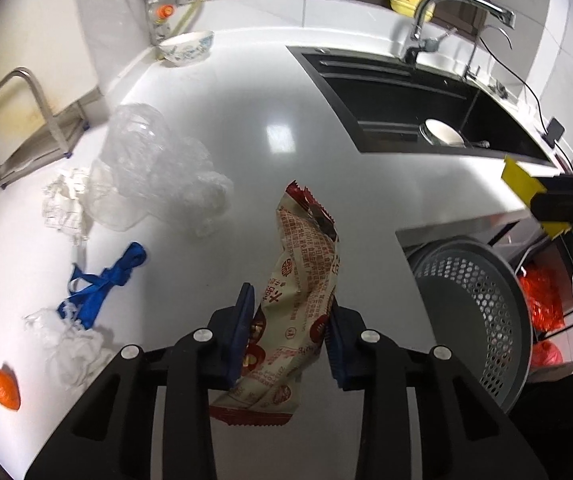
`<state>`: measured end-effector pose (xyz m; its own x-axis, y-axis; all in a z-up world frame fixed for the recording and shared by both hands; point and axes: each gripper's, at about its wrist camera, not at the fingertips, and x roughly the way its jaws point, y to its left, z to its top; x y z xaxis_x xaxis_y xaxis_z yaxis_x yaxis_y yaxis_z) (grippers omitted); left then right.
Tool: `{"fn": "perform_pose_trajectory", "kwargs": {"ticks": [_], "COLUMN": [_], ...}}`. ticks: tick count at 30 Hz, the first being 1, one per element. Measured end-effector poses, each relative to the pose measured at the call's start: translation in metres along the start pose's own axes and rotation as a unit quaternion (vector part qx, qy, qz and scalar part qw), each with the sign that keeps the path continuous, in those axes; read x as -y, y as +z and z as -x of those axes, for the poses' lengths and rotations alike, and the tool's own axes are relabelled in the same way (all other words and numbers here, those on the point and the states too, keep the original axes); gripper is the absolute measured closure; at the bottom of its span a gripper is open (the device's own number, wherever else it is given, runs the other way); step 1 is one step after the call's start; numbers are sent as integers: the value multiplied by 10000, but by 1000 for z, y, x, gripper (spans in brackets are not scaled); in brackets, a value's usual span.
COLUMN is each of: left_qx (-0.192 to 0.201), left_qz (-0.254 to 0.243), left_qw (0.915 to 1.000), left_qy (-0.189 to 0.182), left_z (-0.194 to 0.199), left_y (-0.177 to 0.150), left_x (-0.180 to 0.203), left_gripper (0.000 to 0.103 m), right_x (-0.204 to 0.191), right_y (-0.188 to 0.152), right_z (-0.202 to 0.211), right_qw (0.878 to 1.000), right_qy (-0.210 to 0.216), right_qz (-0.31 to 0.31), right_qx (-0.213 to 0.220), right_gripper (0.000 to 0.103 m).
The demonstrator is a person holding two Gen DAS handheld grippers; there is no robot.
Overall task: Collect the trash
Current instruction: 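Grasp the red-and-white snack wrapper with the left tool while the right tool holds the lid, then carry the wrapper and yellow lid over the basket with both tools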
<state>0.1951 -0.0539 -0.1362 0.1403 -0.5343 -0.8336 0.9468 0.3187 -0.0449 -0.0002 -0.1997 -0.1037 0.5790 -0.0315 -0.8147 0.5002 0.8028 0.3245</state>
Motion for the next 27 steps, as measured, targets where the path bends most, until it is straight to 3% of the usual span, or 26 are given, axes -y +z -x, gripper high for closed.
{"fn": "perform_pose_trajectory", "kwargs": {"ticks": [8,14,19,27], "left_qx": [229,465,678,711], "left_qz": [515,1096,1778,2910], "left_qw": [9977,9896,9752,9414], "left_qy": [383,811,1133,1548], "left_z": [40,71,84,79], "left_y": [2,1,0,-13], "left_x": [25,64,102,165], "left_gripper": [70,70,70,70], "right_x": [1,13,34,67], "right_y": [5,7,1,-18], "right_z": [5,18,26,34], "right_qw": [9982,9934,9882,9746], "right_qy": [480,867,1119,1484], "right_qz": [359,752,1037,1594], "right_qx": [78,57,-128,-522], "right_gripper": [31,31,31,31]}}
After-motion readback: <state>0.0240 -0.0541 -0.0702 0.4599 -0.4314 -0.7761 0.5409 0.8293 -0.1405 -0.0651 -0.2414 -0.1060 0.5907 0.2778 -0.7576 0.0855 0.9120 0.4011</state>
